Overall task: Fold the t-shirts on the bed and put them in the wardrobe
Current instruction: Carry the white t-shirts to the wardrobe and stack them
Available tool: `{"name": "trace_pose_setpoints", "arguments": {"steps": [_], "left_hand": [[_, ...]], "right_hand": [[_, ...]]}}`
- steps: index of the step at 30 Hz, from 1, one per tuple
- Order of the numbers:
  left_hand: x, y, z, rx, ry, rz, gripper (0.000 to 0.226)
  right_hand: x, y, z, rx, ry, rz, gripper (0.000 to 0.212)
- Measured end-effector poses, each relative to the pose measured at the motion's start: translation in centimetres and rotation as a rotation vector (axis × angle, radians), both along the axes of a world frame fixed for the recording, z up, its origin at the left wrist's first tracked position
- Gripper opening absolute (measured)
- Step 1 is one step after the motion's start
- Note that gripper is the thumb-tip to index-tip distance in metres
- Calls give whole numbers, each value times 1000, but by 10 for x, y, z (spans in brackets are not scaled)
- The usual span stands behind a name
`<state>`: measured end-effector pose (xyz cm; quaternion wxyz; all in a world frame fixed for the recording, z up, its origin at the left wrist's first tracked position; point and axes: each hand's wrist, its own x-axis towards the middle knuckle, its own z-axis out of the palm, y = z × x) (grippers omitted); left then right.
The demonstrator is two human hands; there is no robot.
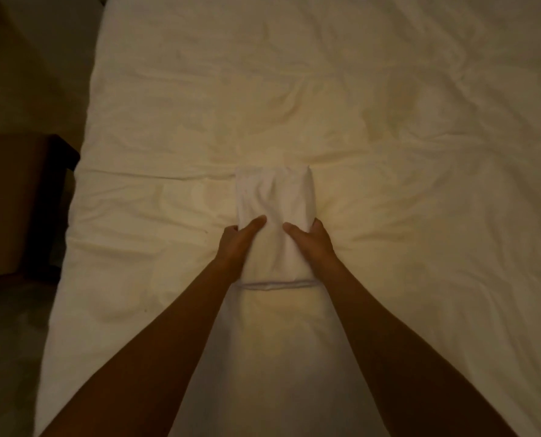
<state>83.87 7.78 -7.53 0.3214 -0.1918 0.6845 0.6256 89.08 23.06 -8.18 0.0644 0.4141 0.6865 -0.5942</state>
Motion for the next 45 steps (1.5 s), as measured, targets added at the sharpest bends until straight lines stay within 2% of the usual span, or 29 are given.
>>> {"name": "trace_pose_setpoints", "arguments": {"steps": [1,4,10,15,19,23,28,30,33,35,41,45], "left_hand": [[-1,-1,1,31,-22,-6,53],[7,-5,14,69,-53,-33,63],[75,12,86,49,47,-155,45],[172,60,167,43,134,-335,52],[261,111,225,75,176,-463,41],[374,172,281,90,225,-605,40],[524,250,335,122,251,-744,40],[583,280,347,151,258,-816,41],[663,326,365,212,253,-915,34],[708,357,376,238,246,-995,39],[824,463,390,302,243,-1281,32],[895,541,390,348,218,-1447,45]], "right_hand": [[1,0,3,-81,18,-43,96],[14,3,19,-273,43,-120,66],[99,15,94,-297,130,-241,53],[219,48,177,-275,236,-379,39],[324,83,234,-229,300,-504,56],[455,128,290,-216,329,-638,49],[620,180,337,-168,378,-826,60],[682,200,351,-148,385,-903,66],[769,231,373,-133,413,-1002,57],[819,249,383,-122,428,-1075,56],[940,305,396,-37,438,-1359,68],[1007,351,401,51,423,-1542,72]]}}
